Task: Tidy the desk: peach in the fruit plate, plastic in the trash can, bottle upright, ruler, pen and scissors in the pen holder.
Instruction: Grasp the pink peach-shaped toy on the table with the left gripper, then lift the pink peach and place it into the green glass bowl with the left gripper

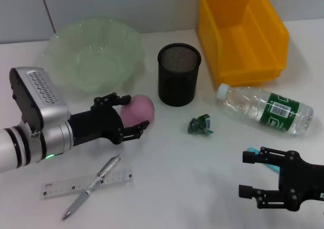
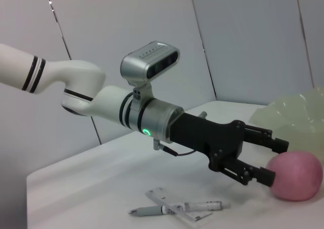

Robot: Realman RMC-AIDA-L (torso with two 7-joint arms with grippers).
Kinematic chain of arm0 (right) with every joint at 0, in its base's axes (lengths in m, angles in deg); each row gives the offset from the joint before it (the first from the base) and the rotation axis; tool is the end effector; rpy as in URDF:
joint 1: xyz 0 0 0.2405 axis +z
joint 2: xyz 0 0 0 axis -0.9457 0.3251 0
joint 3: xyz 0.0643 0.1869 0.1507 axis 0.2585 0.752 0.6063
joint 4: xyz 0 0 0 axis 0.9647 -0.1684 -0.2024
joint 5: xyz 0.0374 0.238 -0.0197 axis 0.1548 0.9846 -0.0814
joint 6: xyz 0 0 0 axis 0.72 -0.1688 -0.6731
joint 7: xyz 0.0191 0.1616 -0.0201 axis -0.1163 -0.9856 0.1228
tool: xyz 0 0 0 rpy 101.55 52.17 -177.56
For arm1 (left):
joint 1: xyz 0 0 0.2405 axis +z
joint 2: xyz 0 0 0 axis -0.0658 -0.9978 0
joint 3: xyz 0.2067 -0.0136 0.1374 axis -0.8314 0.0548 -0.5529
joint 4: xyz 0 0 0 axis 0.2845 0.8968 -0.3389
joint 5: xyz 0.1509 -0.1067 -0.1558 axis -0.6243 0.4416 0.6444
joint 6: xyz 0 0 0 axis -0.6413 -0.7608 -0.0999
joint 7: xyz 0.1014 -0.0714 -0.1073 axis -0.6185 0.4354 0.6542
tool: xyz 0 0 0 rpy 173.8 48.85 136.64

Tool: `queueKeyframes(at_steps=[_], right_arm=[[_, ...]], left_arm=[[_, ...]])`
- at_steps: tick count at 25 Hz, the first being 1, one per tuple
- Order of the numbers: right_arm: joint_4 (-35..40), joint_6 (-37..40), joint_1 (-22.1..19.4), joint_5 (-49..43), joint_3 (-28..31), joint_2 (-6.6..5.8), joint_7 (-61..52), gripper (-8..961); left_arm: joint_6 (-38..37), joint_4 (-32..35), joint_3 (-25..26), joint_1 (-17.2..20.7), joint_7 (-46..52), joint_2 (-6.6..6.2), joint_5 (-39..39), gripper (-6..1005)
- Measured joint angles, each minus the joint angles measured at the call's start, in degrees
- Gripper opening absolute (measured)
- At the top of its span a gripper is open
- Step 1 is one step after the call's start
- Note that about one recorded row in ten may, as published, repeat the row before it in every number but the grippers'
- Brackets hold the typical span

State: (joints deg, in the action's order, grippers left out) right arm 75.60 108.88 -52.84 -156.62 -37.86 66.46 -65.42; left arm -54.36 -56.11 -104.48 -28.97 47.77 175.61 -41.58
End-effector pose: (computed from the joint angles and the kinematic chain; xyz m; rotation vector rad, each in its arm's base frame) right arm 0.3343 0.2454 -0.0069 -2.7129 0.5860 0.8474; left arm -0.2592 0.3834 -0.1132 -2.6214 -0.2275 -0.4268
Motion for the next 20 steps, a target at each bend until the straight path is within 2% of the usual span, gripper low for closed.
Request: queueKeyframes(at_steps=[10, 13, 20], right_arm=[[-0.9, 0.0, 0.0, 0.0, 0.0, -0.13, 0.0, 812], [-0.9, 0.0, 0.0, 0.0, 0.0, -0.09, 0.0, 812], [-1.0, -0.1, 0.0, 0.0, 0.0, -0.05, 0.0, 812]], left_arm=[[4.6, -0.1, -4.7, -0.5, 0.5, 0.0, 3.8, 791], [5.3, -0.1, -5.1, -0.5, 0.5, 0.0, 4.2, 582], [4.4, 0.5, -5.2, -0.2, 0.6, 0.0, 6.0, 450]])
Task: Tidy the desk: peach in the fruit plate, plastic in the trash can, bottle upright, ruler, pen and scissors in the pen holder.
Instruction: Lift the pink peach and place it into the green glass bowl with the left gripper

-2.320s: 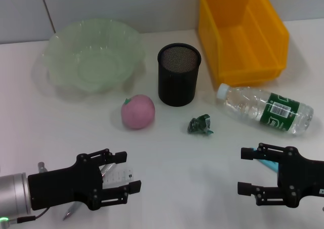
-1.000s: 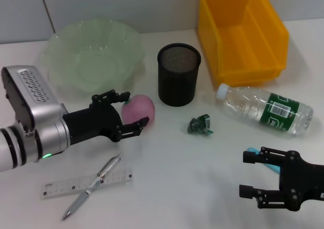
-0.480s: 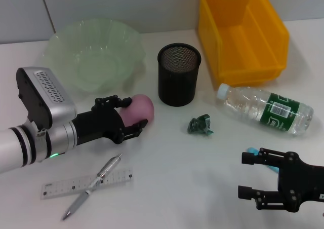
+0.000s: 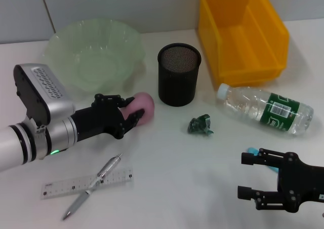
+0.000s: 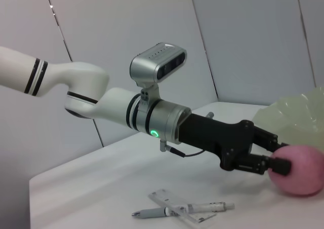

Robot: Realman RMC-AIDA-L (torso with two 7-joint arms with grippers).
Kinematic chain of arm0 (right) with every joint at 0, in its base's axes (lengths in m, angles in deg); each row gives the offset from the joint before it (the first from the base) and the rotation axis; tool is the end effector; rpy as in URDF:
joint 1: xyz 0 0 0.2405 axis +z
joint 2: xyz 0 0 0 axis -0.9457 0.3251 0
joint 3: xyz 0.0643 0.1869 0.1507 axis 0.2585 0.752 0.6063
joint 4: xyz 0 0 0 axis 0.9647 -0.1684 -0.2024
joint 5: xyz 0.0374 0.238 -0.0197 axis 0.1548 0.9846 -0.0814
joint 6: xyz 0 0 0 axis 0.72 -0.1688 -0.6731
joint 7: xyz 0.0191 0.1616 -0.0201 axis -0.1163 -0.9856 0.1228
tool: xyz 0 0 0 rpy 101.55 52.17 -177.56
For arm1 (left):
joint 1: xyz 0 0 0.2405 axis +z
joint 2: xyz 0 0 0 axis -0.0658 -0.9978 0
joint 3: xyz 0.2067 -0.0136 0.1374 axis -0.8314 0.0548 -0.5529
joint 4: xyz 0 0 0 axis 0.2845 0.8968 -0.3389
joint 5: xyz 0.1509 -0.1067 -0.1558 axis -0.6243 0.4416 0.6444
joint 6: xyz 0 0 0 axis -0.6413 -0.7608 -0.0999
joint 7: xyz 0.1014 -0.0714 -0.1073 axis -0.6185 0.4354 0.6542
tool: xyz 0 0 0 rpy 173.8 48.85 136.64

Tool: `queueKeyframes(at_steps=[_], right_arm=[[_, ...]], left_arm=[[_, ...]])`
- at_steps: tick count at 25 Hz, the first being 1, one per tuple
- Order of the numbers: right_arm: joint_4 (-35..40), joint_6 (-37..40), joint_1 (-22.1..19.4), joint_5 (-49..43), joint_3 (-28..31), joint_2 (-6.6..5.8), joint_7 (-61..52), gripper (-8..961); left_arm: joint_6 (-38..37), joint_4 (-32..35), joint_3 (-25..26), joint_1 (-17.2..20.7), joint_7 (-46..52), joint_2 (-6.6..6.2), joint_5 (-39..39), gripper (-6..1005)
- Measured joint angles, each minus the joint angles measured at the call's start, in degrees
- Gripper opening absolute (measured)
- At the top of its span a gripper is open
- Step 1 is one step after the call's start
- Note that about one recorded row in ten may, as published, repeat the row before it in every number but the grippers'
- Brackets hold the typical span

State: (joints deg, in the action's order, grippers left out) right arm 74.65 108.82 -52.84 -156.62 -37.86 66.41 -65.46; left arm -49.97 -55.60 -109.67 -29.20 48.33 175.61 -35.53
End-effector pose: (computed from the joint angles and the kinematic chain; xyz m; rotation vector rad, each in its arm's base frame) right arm 0.3339 0.2439 -0.0096 -2.7126 0.6018 0.8623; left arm -0.2556 0.3899 -0.1178 -2.5852 -0.2658 -0.4112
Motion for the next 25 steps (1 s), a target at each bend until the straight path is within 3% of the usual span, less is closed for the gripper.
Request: queueKeyframes(at_steps=[6, 11, 14, 20, 21, 25], right_arm=[[0.0, 0.0, -0.1, 0.0, 0.2, -0.05, -0.1, 812], [0.0, 0.0, -0.2, 0.0, 0.3, -0.08, -0.4, 812], [0.0, 0.0, -0.3, 0.0, 0.1, -0.08, -0.4, 812], [0.0, 0.0, -0.2, 0.0, 0.0, -0.09, -0.6, 812], [0.0, 0.0, -0.2, 0.0, 0.0, -0.09, -0.6, 812], [0.0, 0.0, -0.2, 0.0, 0.0, -0.09, -0.6, 812]], left_arm=[[-4.4, 1.4, 0.4, 1.4, -0.4, -0.16, 2.9, 354], [-7.8, 9.6, 1.2, 6.4, -0.1, -0.58, 4.7, 308], [-7.5, 12.5, 4.6, 7.4, -0.1, -0.63, 5.2, 292], [-1.4, 10.2, 10.1, 2.7, -0.1, -0.37, 5.6, 294], [3.7, 7.5, 11.7, -0.6, 0.0, -0.24, 7.5, 295], [10.1, 3.3, 13.6, -4.7, -0.4, -0.27, 11.1, 330]])
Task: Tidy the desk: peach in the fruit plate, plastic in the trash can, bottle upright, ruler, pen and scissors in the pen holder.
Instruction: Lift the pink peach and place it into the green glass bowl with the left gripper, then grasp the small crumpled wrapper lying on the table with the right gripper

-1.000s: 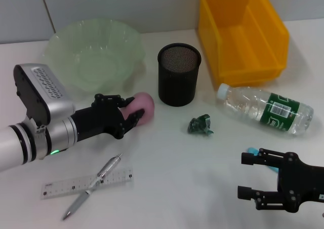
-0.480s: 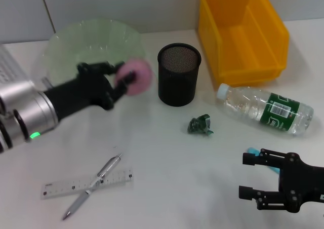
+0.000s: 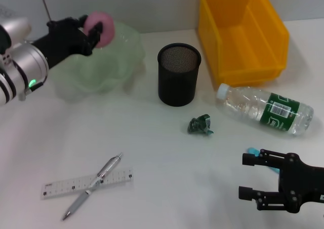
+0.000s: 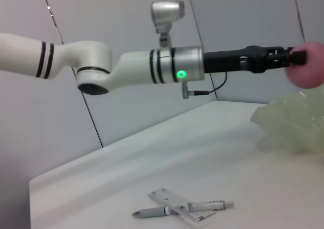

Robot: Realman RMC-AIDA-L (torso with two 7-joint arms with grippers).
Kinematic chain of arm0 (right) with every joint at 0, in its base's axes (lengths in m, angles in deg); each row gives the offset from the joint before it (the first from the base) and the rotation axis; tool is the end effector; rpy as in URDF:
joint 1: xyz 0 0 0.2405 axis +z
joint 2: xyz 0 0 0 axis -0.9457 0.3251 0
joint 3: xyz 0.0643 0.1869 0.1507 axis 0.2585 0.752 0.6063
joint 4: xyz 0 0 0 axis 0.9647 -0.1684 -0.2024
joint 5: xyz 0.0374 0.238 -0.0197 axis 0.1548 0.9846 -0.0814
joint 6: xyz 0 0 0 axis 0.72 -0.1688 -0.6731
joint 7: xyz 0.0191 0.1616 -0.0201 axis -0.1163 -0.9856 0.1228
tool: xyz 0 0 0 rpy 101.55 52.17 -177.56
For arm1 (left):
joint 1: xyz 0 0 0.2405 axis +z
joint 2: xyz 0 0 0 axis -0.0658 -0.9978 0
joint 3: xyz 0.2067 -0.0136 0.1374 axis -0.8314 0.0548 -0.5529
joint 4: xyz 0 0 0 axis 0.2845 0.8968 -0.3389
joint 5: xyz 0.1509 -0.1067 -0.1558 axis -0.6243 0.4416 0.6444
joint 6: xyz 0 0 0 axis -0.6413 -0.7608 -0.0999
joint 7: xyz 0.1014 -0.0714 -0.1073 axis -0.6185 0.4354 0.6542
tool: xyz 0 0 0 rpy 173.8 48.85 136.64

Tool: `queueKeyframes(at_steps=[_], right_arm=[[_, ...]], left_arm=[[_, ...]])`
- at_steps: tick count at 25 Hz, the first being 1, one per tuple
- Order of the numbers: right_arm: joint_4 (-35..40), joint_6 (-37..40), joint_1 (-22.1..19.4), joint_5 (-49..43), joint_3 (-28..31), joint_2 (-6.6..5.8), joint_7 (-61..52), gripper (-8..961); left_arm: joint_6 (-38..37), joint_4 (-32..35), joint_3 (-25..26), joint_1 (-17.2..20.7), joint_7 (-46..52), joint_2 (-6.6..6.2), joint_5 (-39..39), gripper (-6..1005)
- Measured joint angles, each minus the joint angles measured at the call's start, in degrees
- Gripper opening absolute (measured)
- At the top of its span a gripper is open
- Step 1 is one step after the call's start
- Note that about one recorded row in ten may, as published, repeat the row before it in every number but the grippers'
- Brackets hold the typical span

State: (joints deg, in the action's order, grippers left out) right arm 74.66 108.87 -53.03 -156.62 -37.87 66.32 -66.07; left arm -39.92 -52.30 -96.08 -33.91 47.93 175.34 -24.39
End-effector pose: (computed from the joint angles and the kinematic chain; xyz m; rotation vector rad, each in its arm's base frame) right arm 0.3350 0.2428 -0.0090 -2.7106 0.6200 0.8628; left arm -0.2303 0.4730 -0.0426 -2.1520 -0.4326 -0.5713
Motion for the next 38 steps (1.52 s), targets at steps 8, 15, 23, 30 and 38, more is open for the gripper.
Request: queueKeyframes(at_steps=[8, 15, 23, 30, 38], right_arm=[[0.0, 0.0, 0.0, 0.1, 0.3, 0.0, 0.0, 811], [1.9, 2.0, -0.2, 2.5, 5.3, -0.08, -4.2, 810], [14.9, 3.1, 0.7, 5.7, 10.0, 0.02, -19.7, 810], [30.9, -1.6, 3.7, 4.4, -6.2, 0.21, -41.6, 809], [42.4, -6.3, 10.7, -5.2, -22.9, -0.2, -66.6, 809]], left_arm=[[1.6, -0.2, 1.5, -0.3, -0.2, 0.0, 1.0, 457], [-8.0, 2.0, 0.9, 4.4, 2.3, -0.46, 0.7, 712], [-32.1, 2.8, 0.2, 15.9, -0.8, -1.16, -8.2, 832], [-34.2, 2.2, -0.1, 17.9, -1.4, -0.68, -18.6, 830], [-33.9, 1.4, -1.0, 17.5, -1.4, -0.46, -18.9, 831]])
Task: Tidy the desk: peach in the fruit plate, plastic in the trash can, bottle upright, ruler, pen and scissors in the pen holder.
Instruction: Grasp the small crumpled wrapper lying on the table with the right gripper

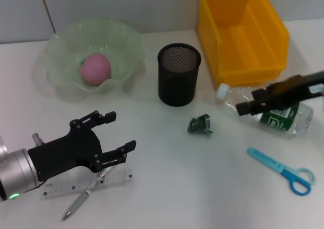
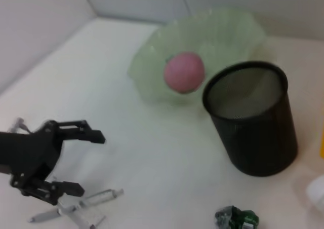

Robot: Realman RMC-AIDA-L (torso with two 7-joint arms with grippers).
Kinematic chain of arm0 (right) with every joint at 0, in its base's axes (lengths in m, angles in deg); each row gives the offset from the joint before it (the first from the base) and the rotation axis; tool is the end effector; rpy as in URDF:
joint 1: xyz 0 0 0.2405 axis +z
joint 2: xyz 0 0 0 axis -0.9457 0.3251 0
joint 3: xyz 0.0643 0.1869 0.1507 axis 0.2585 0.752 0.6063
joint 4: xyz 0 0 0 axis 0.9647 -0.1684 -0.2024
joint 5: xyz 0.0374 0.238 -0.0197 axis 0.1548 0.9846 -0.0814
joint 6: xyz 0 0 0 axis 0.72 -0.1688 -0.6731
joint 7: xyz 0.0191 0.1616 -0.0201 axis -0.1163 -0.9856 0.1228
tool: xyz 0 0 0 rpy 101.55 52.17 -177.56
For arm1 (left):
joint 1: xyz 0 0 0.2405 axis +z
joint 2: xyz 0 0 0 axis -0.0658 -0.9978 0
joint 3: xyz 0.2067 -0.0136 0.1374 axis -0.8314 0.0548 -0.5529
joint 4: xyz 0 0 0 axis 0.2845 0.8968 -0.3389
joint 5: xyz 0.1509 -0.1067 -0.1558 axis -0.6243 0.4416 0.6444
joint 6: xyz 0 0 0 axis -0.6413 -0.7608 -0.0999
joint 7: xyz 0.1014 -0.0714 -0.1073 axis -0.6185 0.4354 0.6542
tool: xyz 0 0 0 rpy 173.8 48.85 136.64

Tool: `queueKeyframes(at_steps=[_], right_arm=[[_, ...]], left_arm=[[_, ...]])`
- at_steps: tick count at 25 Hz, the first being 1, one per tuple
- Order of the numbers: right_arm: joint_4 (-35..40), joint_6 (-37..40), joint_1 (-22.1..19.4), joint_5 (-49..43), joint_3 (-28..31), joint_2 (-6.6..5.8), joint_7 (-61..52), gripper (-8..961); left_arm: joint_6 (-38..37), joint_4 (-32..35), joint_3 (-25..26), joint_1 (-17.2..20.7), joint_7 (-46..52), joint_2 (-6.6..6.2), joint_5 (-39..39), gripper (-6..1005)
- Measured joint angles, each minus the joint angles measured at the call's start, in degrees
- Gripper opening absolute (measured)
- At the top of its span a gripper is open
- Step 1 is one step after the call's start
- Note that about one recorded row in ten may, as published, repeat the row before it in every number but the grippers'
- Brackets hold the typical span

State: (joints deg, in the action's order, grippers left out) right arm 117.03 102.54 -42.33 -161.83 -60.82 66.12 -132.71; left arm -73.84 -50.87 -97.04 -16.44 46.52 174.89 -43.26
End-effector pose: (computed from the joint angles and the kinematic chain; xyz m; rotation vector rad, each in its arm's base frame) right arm 0.2281 0.3671 0.0739 -2.6214 1.1247 0.1934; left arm -0.2836 0.3222 -0.0764 -2.6005 -0.2773 -0.7324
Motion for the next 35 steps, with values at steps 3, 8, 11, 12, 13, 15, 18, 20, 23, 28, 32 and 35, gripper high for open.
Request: queueKeyframes(at_steps=[3, 8, 11, 12, 13, 15, 18, 20, 23, 28, 32, 35], right_arm=[[1.1, -2.2, 3.3, -5.4, -5.0, 0.1, -5.3, 808], [-1.0, -5.7, 7.6, -10.9, -11.0, 0.18, -10.7, 802], [-4.0, -8.6, 9.2, -12.1, -14.6, 0.25, -12.4, 793], [-4.8, -9.4, 9.5, -12.2, -15.3, 0.25, -12.7, 790], [-6.0, -10.4, 9.9, -12.3, -16.1, 0.25, -13.0, 787], [-8.8, -12.6, 11.0, -12.5, -17.6, 0.24, -13.4, 781], [-12.2, -15.0, 12.3, -12.6, -19.3, 0.24, -13.7, 772], [-14.0, -16.9, 13.0, -13.2, -20.8, 0.23, -14.2, 766], [-16.4, -19.3, 14.0, -14.0, -22.7, 0.29, -14.8, 757], [-21.4, -22.4, 16.3, -14.0, -24.1, 0.29, -14.9, 742], [-23.5, -24.1, 17.2, -13.8, -25.4, 0.32, -14.9, 730], [-25.0, -25.6, 17.6, -13.7, -26.0, 0.39, -14.9, 721]], left_arm=[[0.0, -0.1, 0.0, -0.2, 0.0, -0.01, 0.0, 831], [0.1, -0.1, 0.0, -0.3, 0.0, 0.01, 0.0, 832], [0.1, -0.1, 0.0, -0.3, 0.0, 0.02, -0.1, 832], [0.1, -0.2, 0.0, -0.3, 0.0, 0.02, -0.1, 832], [0.1, -0.1, 0.0, -0.3, 0.0, 0.02, -0.1, 832], [0.2, -0.1, 0.0, -0.3, 0.0, 0.02, -0.1, 831], [0.2, -0.1, 0.0, -0.3, 0.0, -0.03, -0.1, 830], [0.2, -0.1, 0.0, -0.3, 0.0, -0.03, -0.1, 831], [0.2, -0.1, -0.1, -0.4, 0.0, -0.05, -0.1, 832], [0.2, -0.2, -0.1, -0.4, 0.0, -0.07, -0.1, 830], [0.2, -0.2, -0.1, -0.3, 0.0, -0.07, -0.1, 831], [0.2, -0.2, -0.1, -0.4, 0.0, -0.06, -0.1, 831]])
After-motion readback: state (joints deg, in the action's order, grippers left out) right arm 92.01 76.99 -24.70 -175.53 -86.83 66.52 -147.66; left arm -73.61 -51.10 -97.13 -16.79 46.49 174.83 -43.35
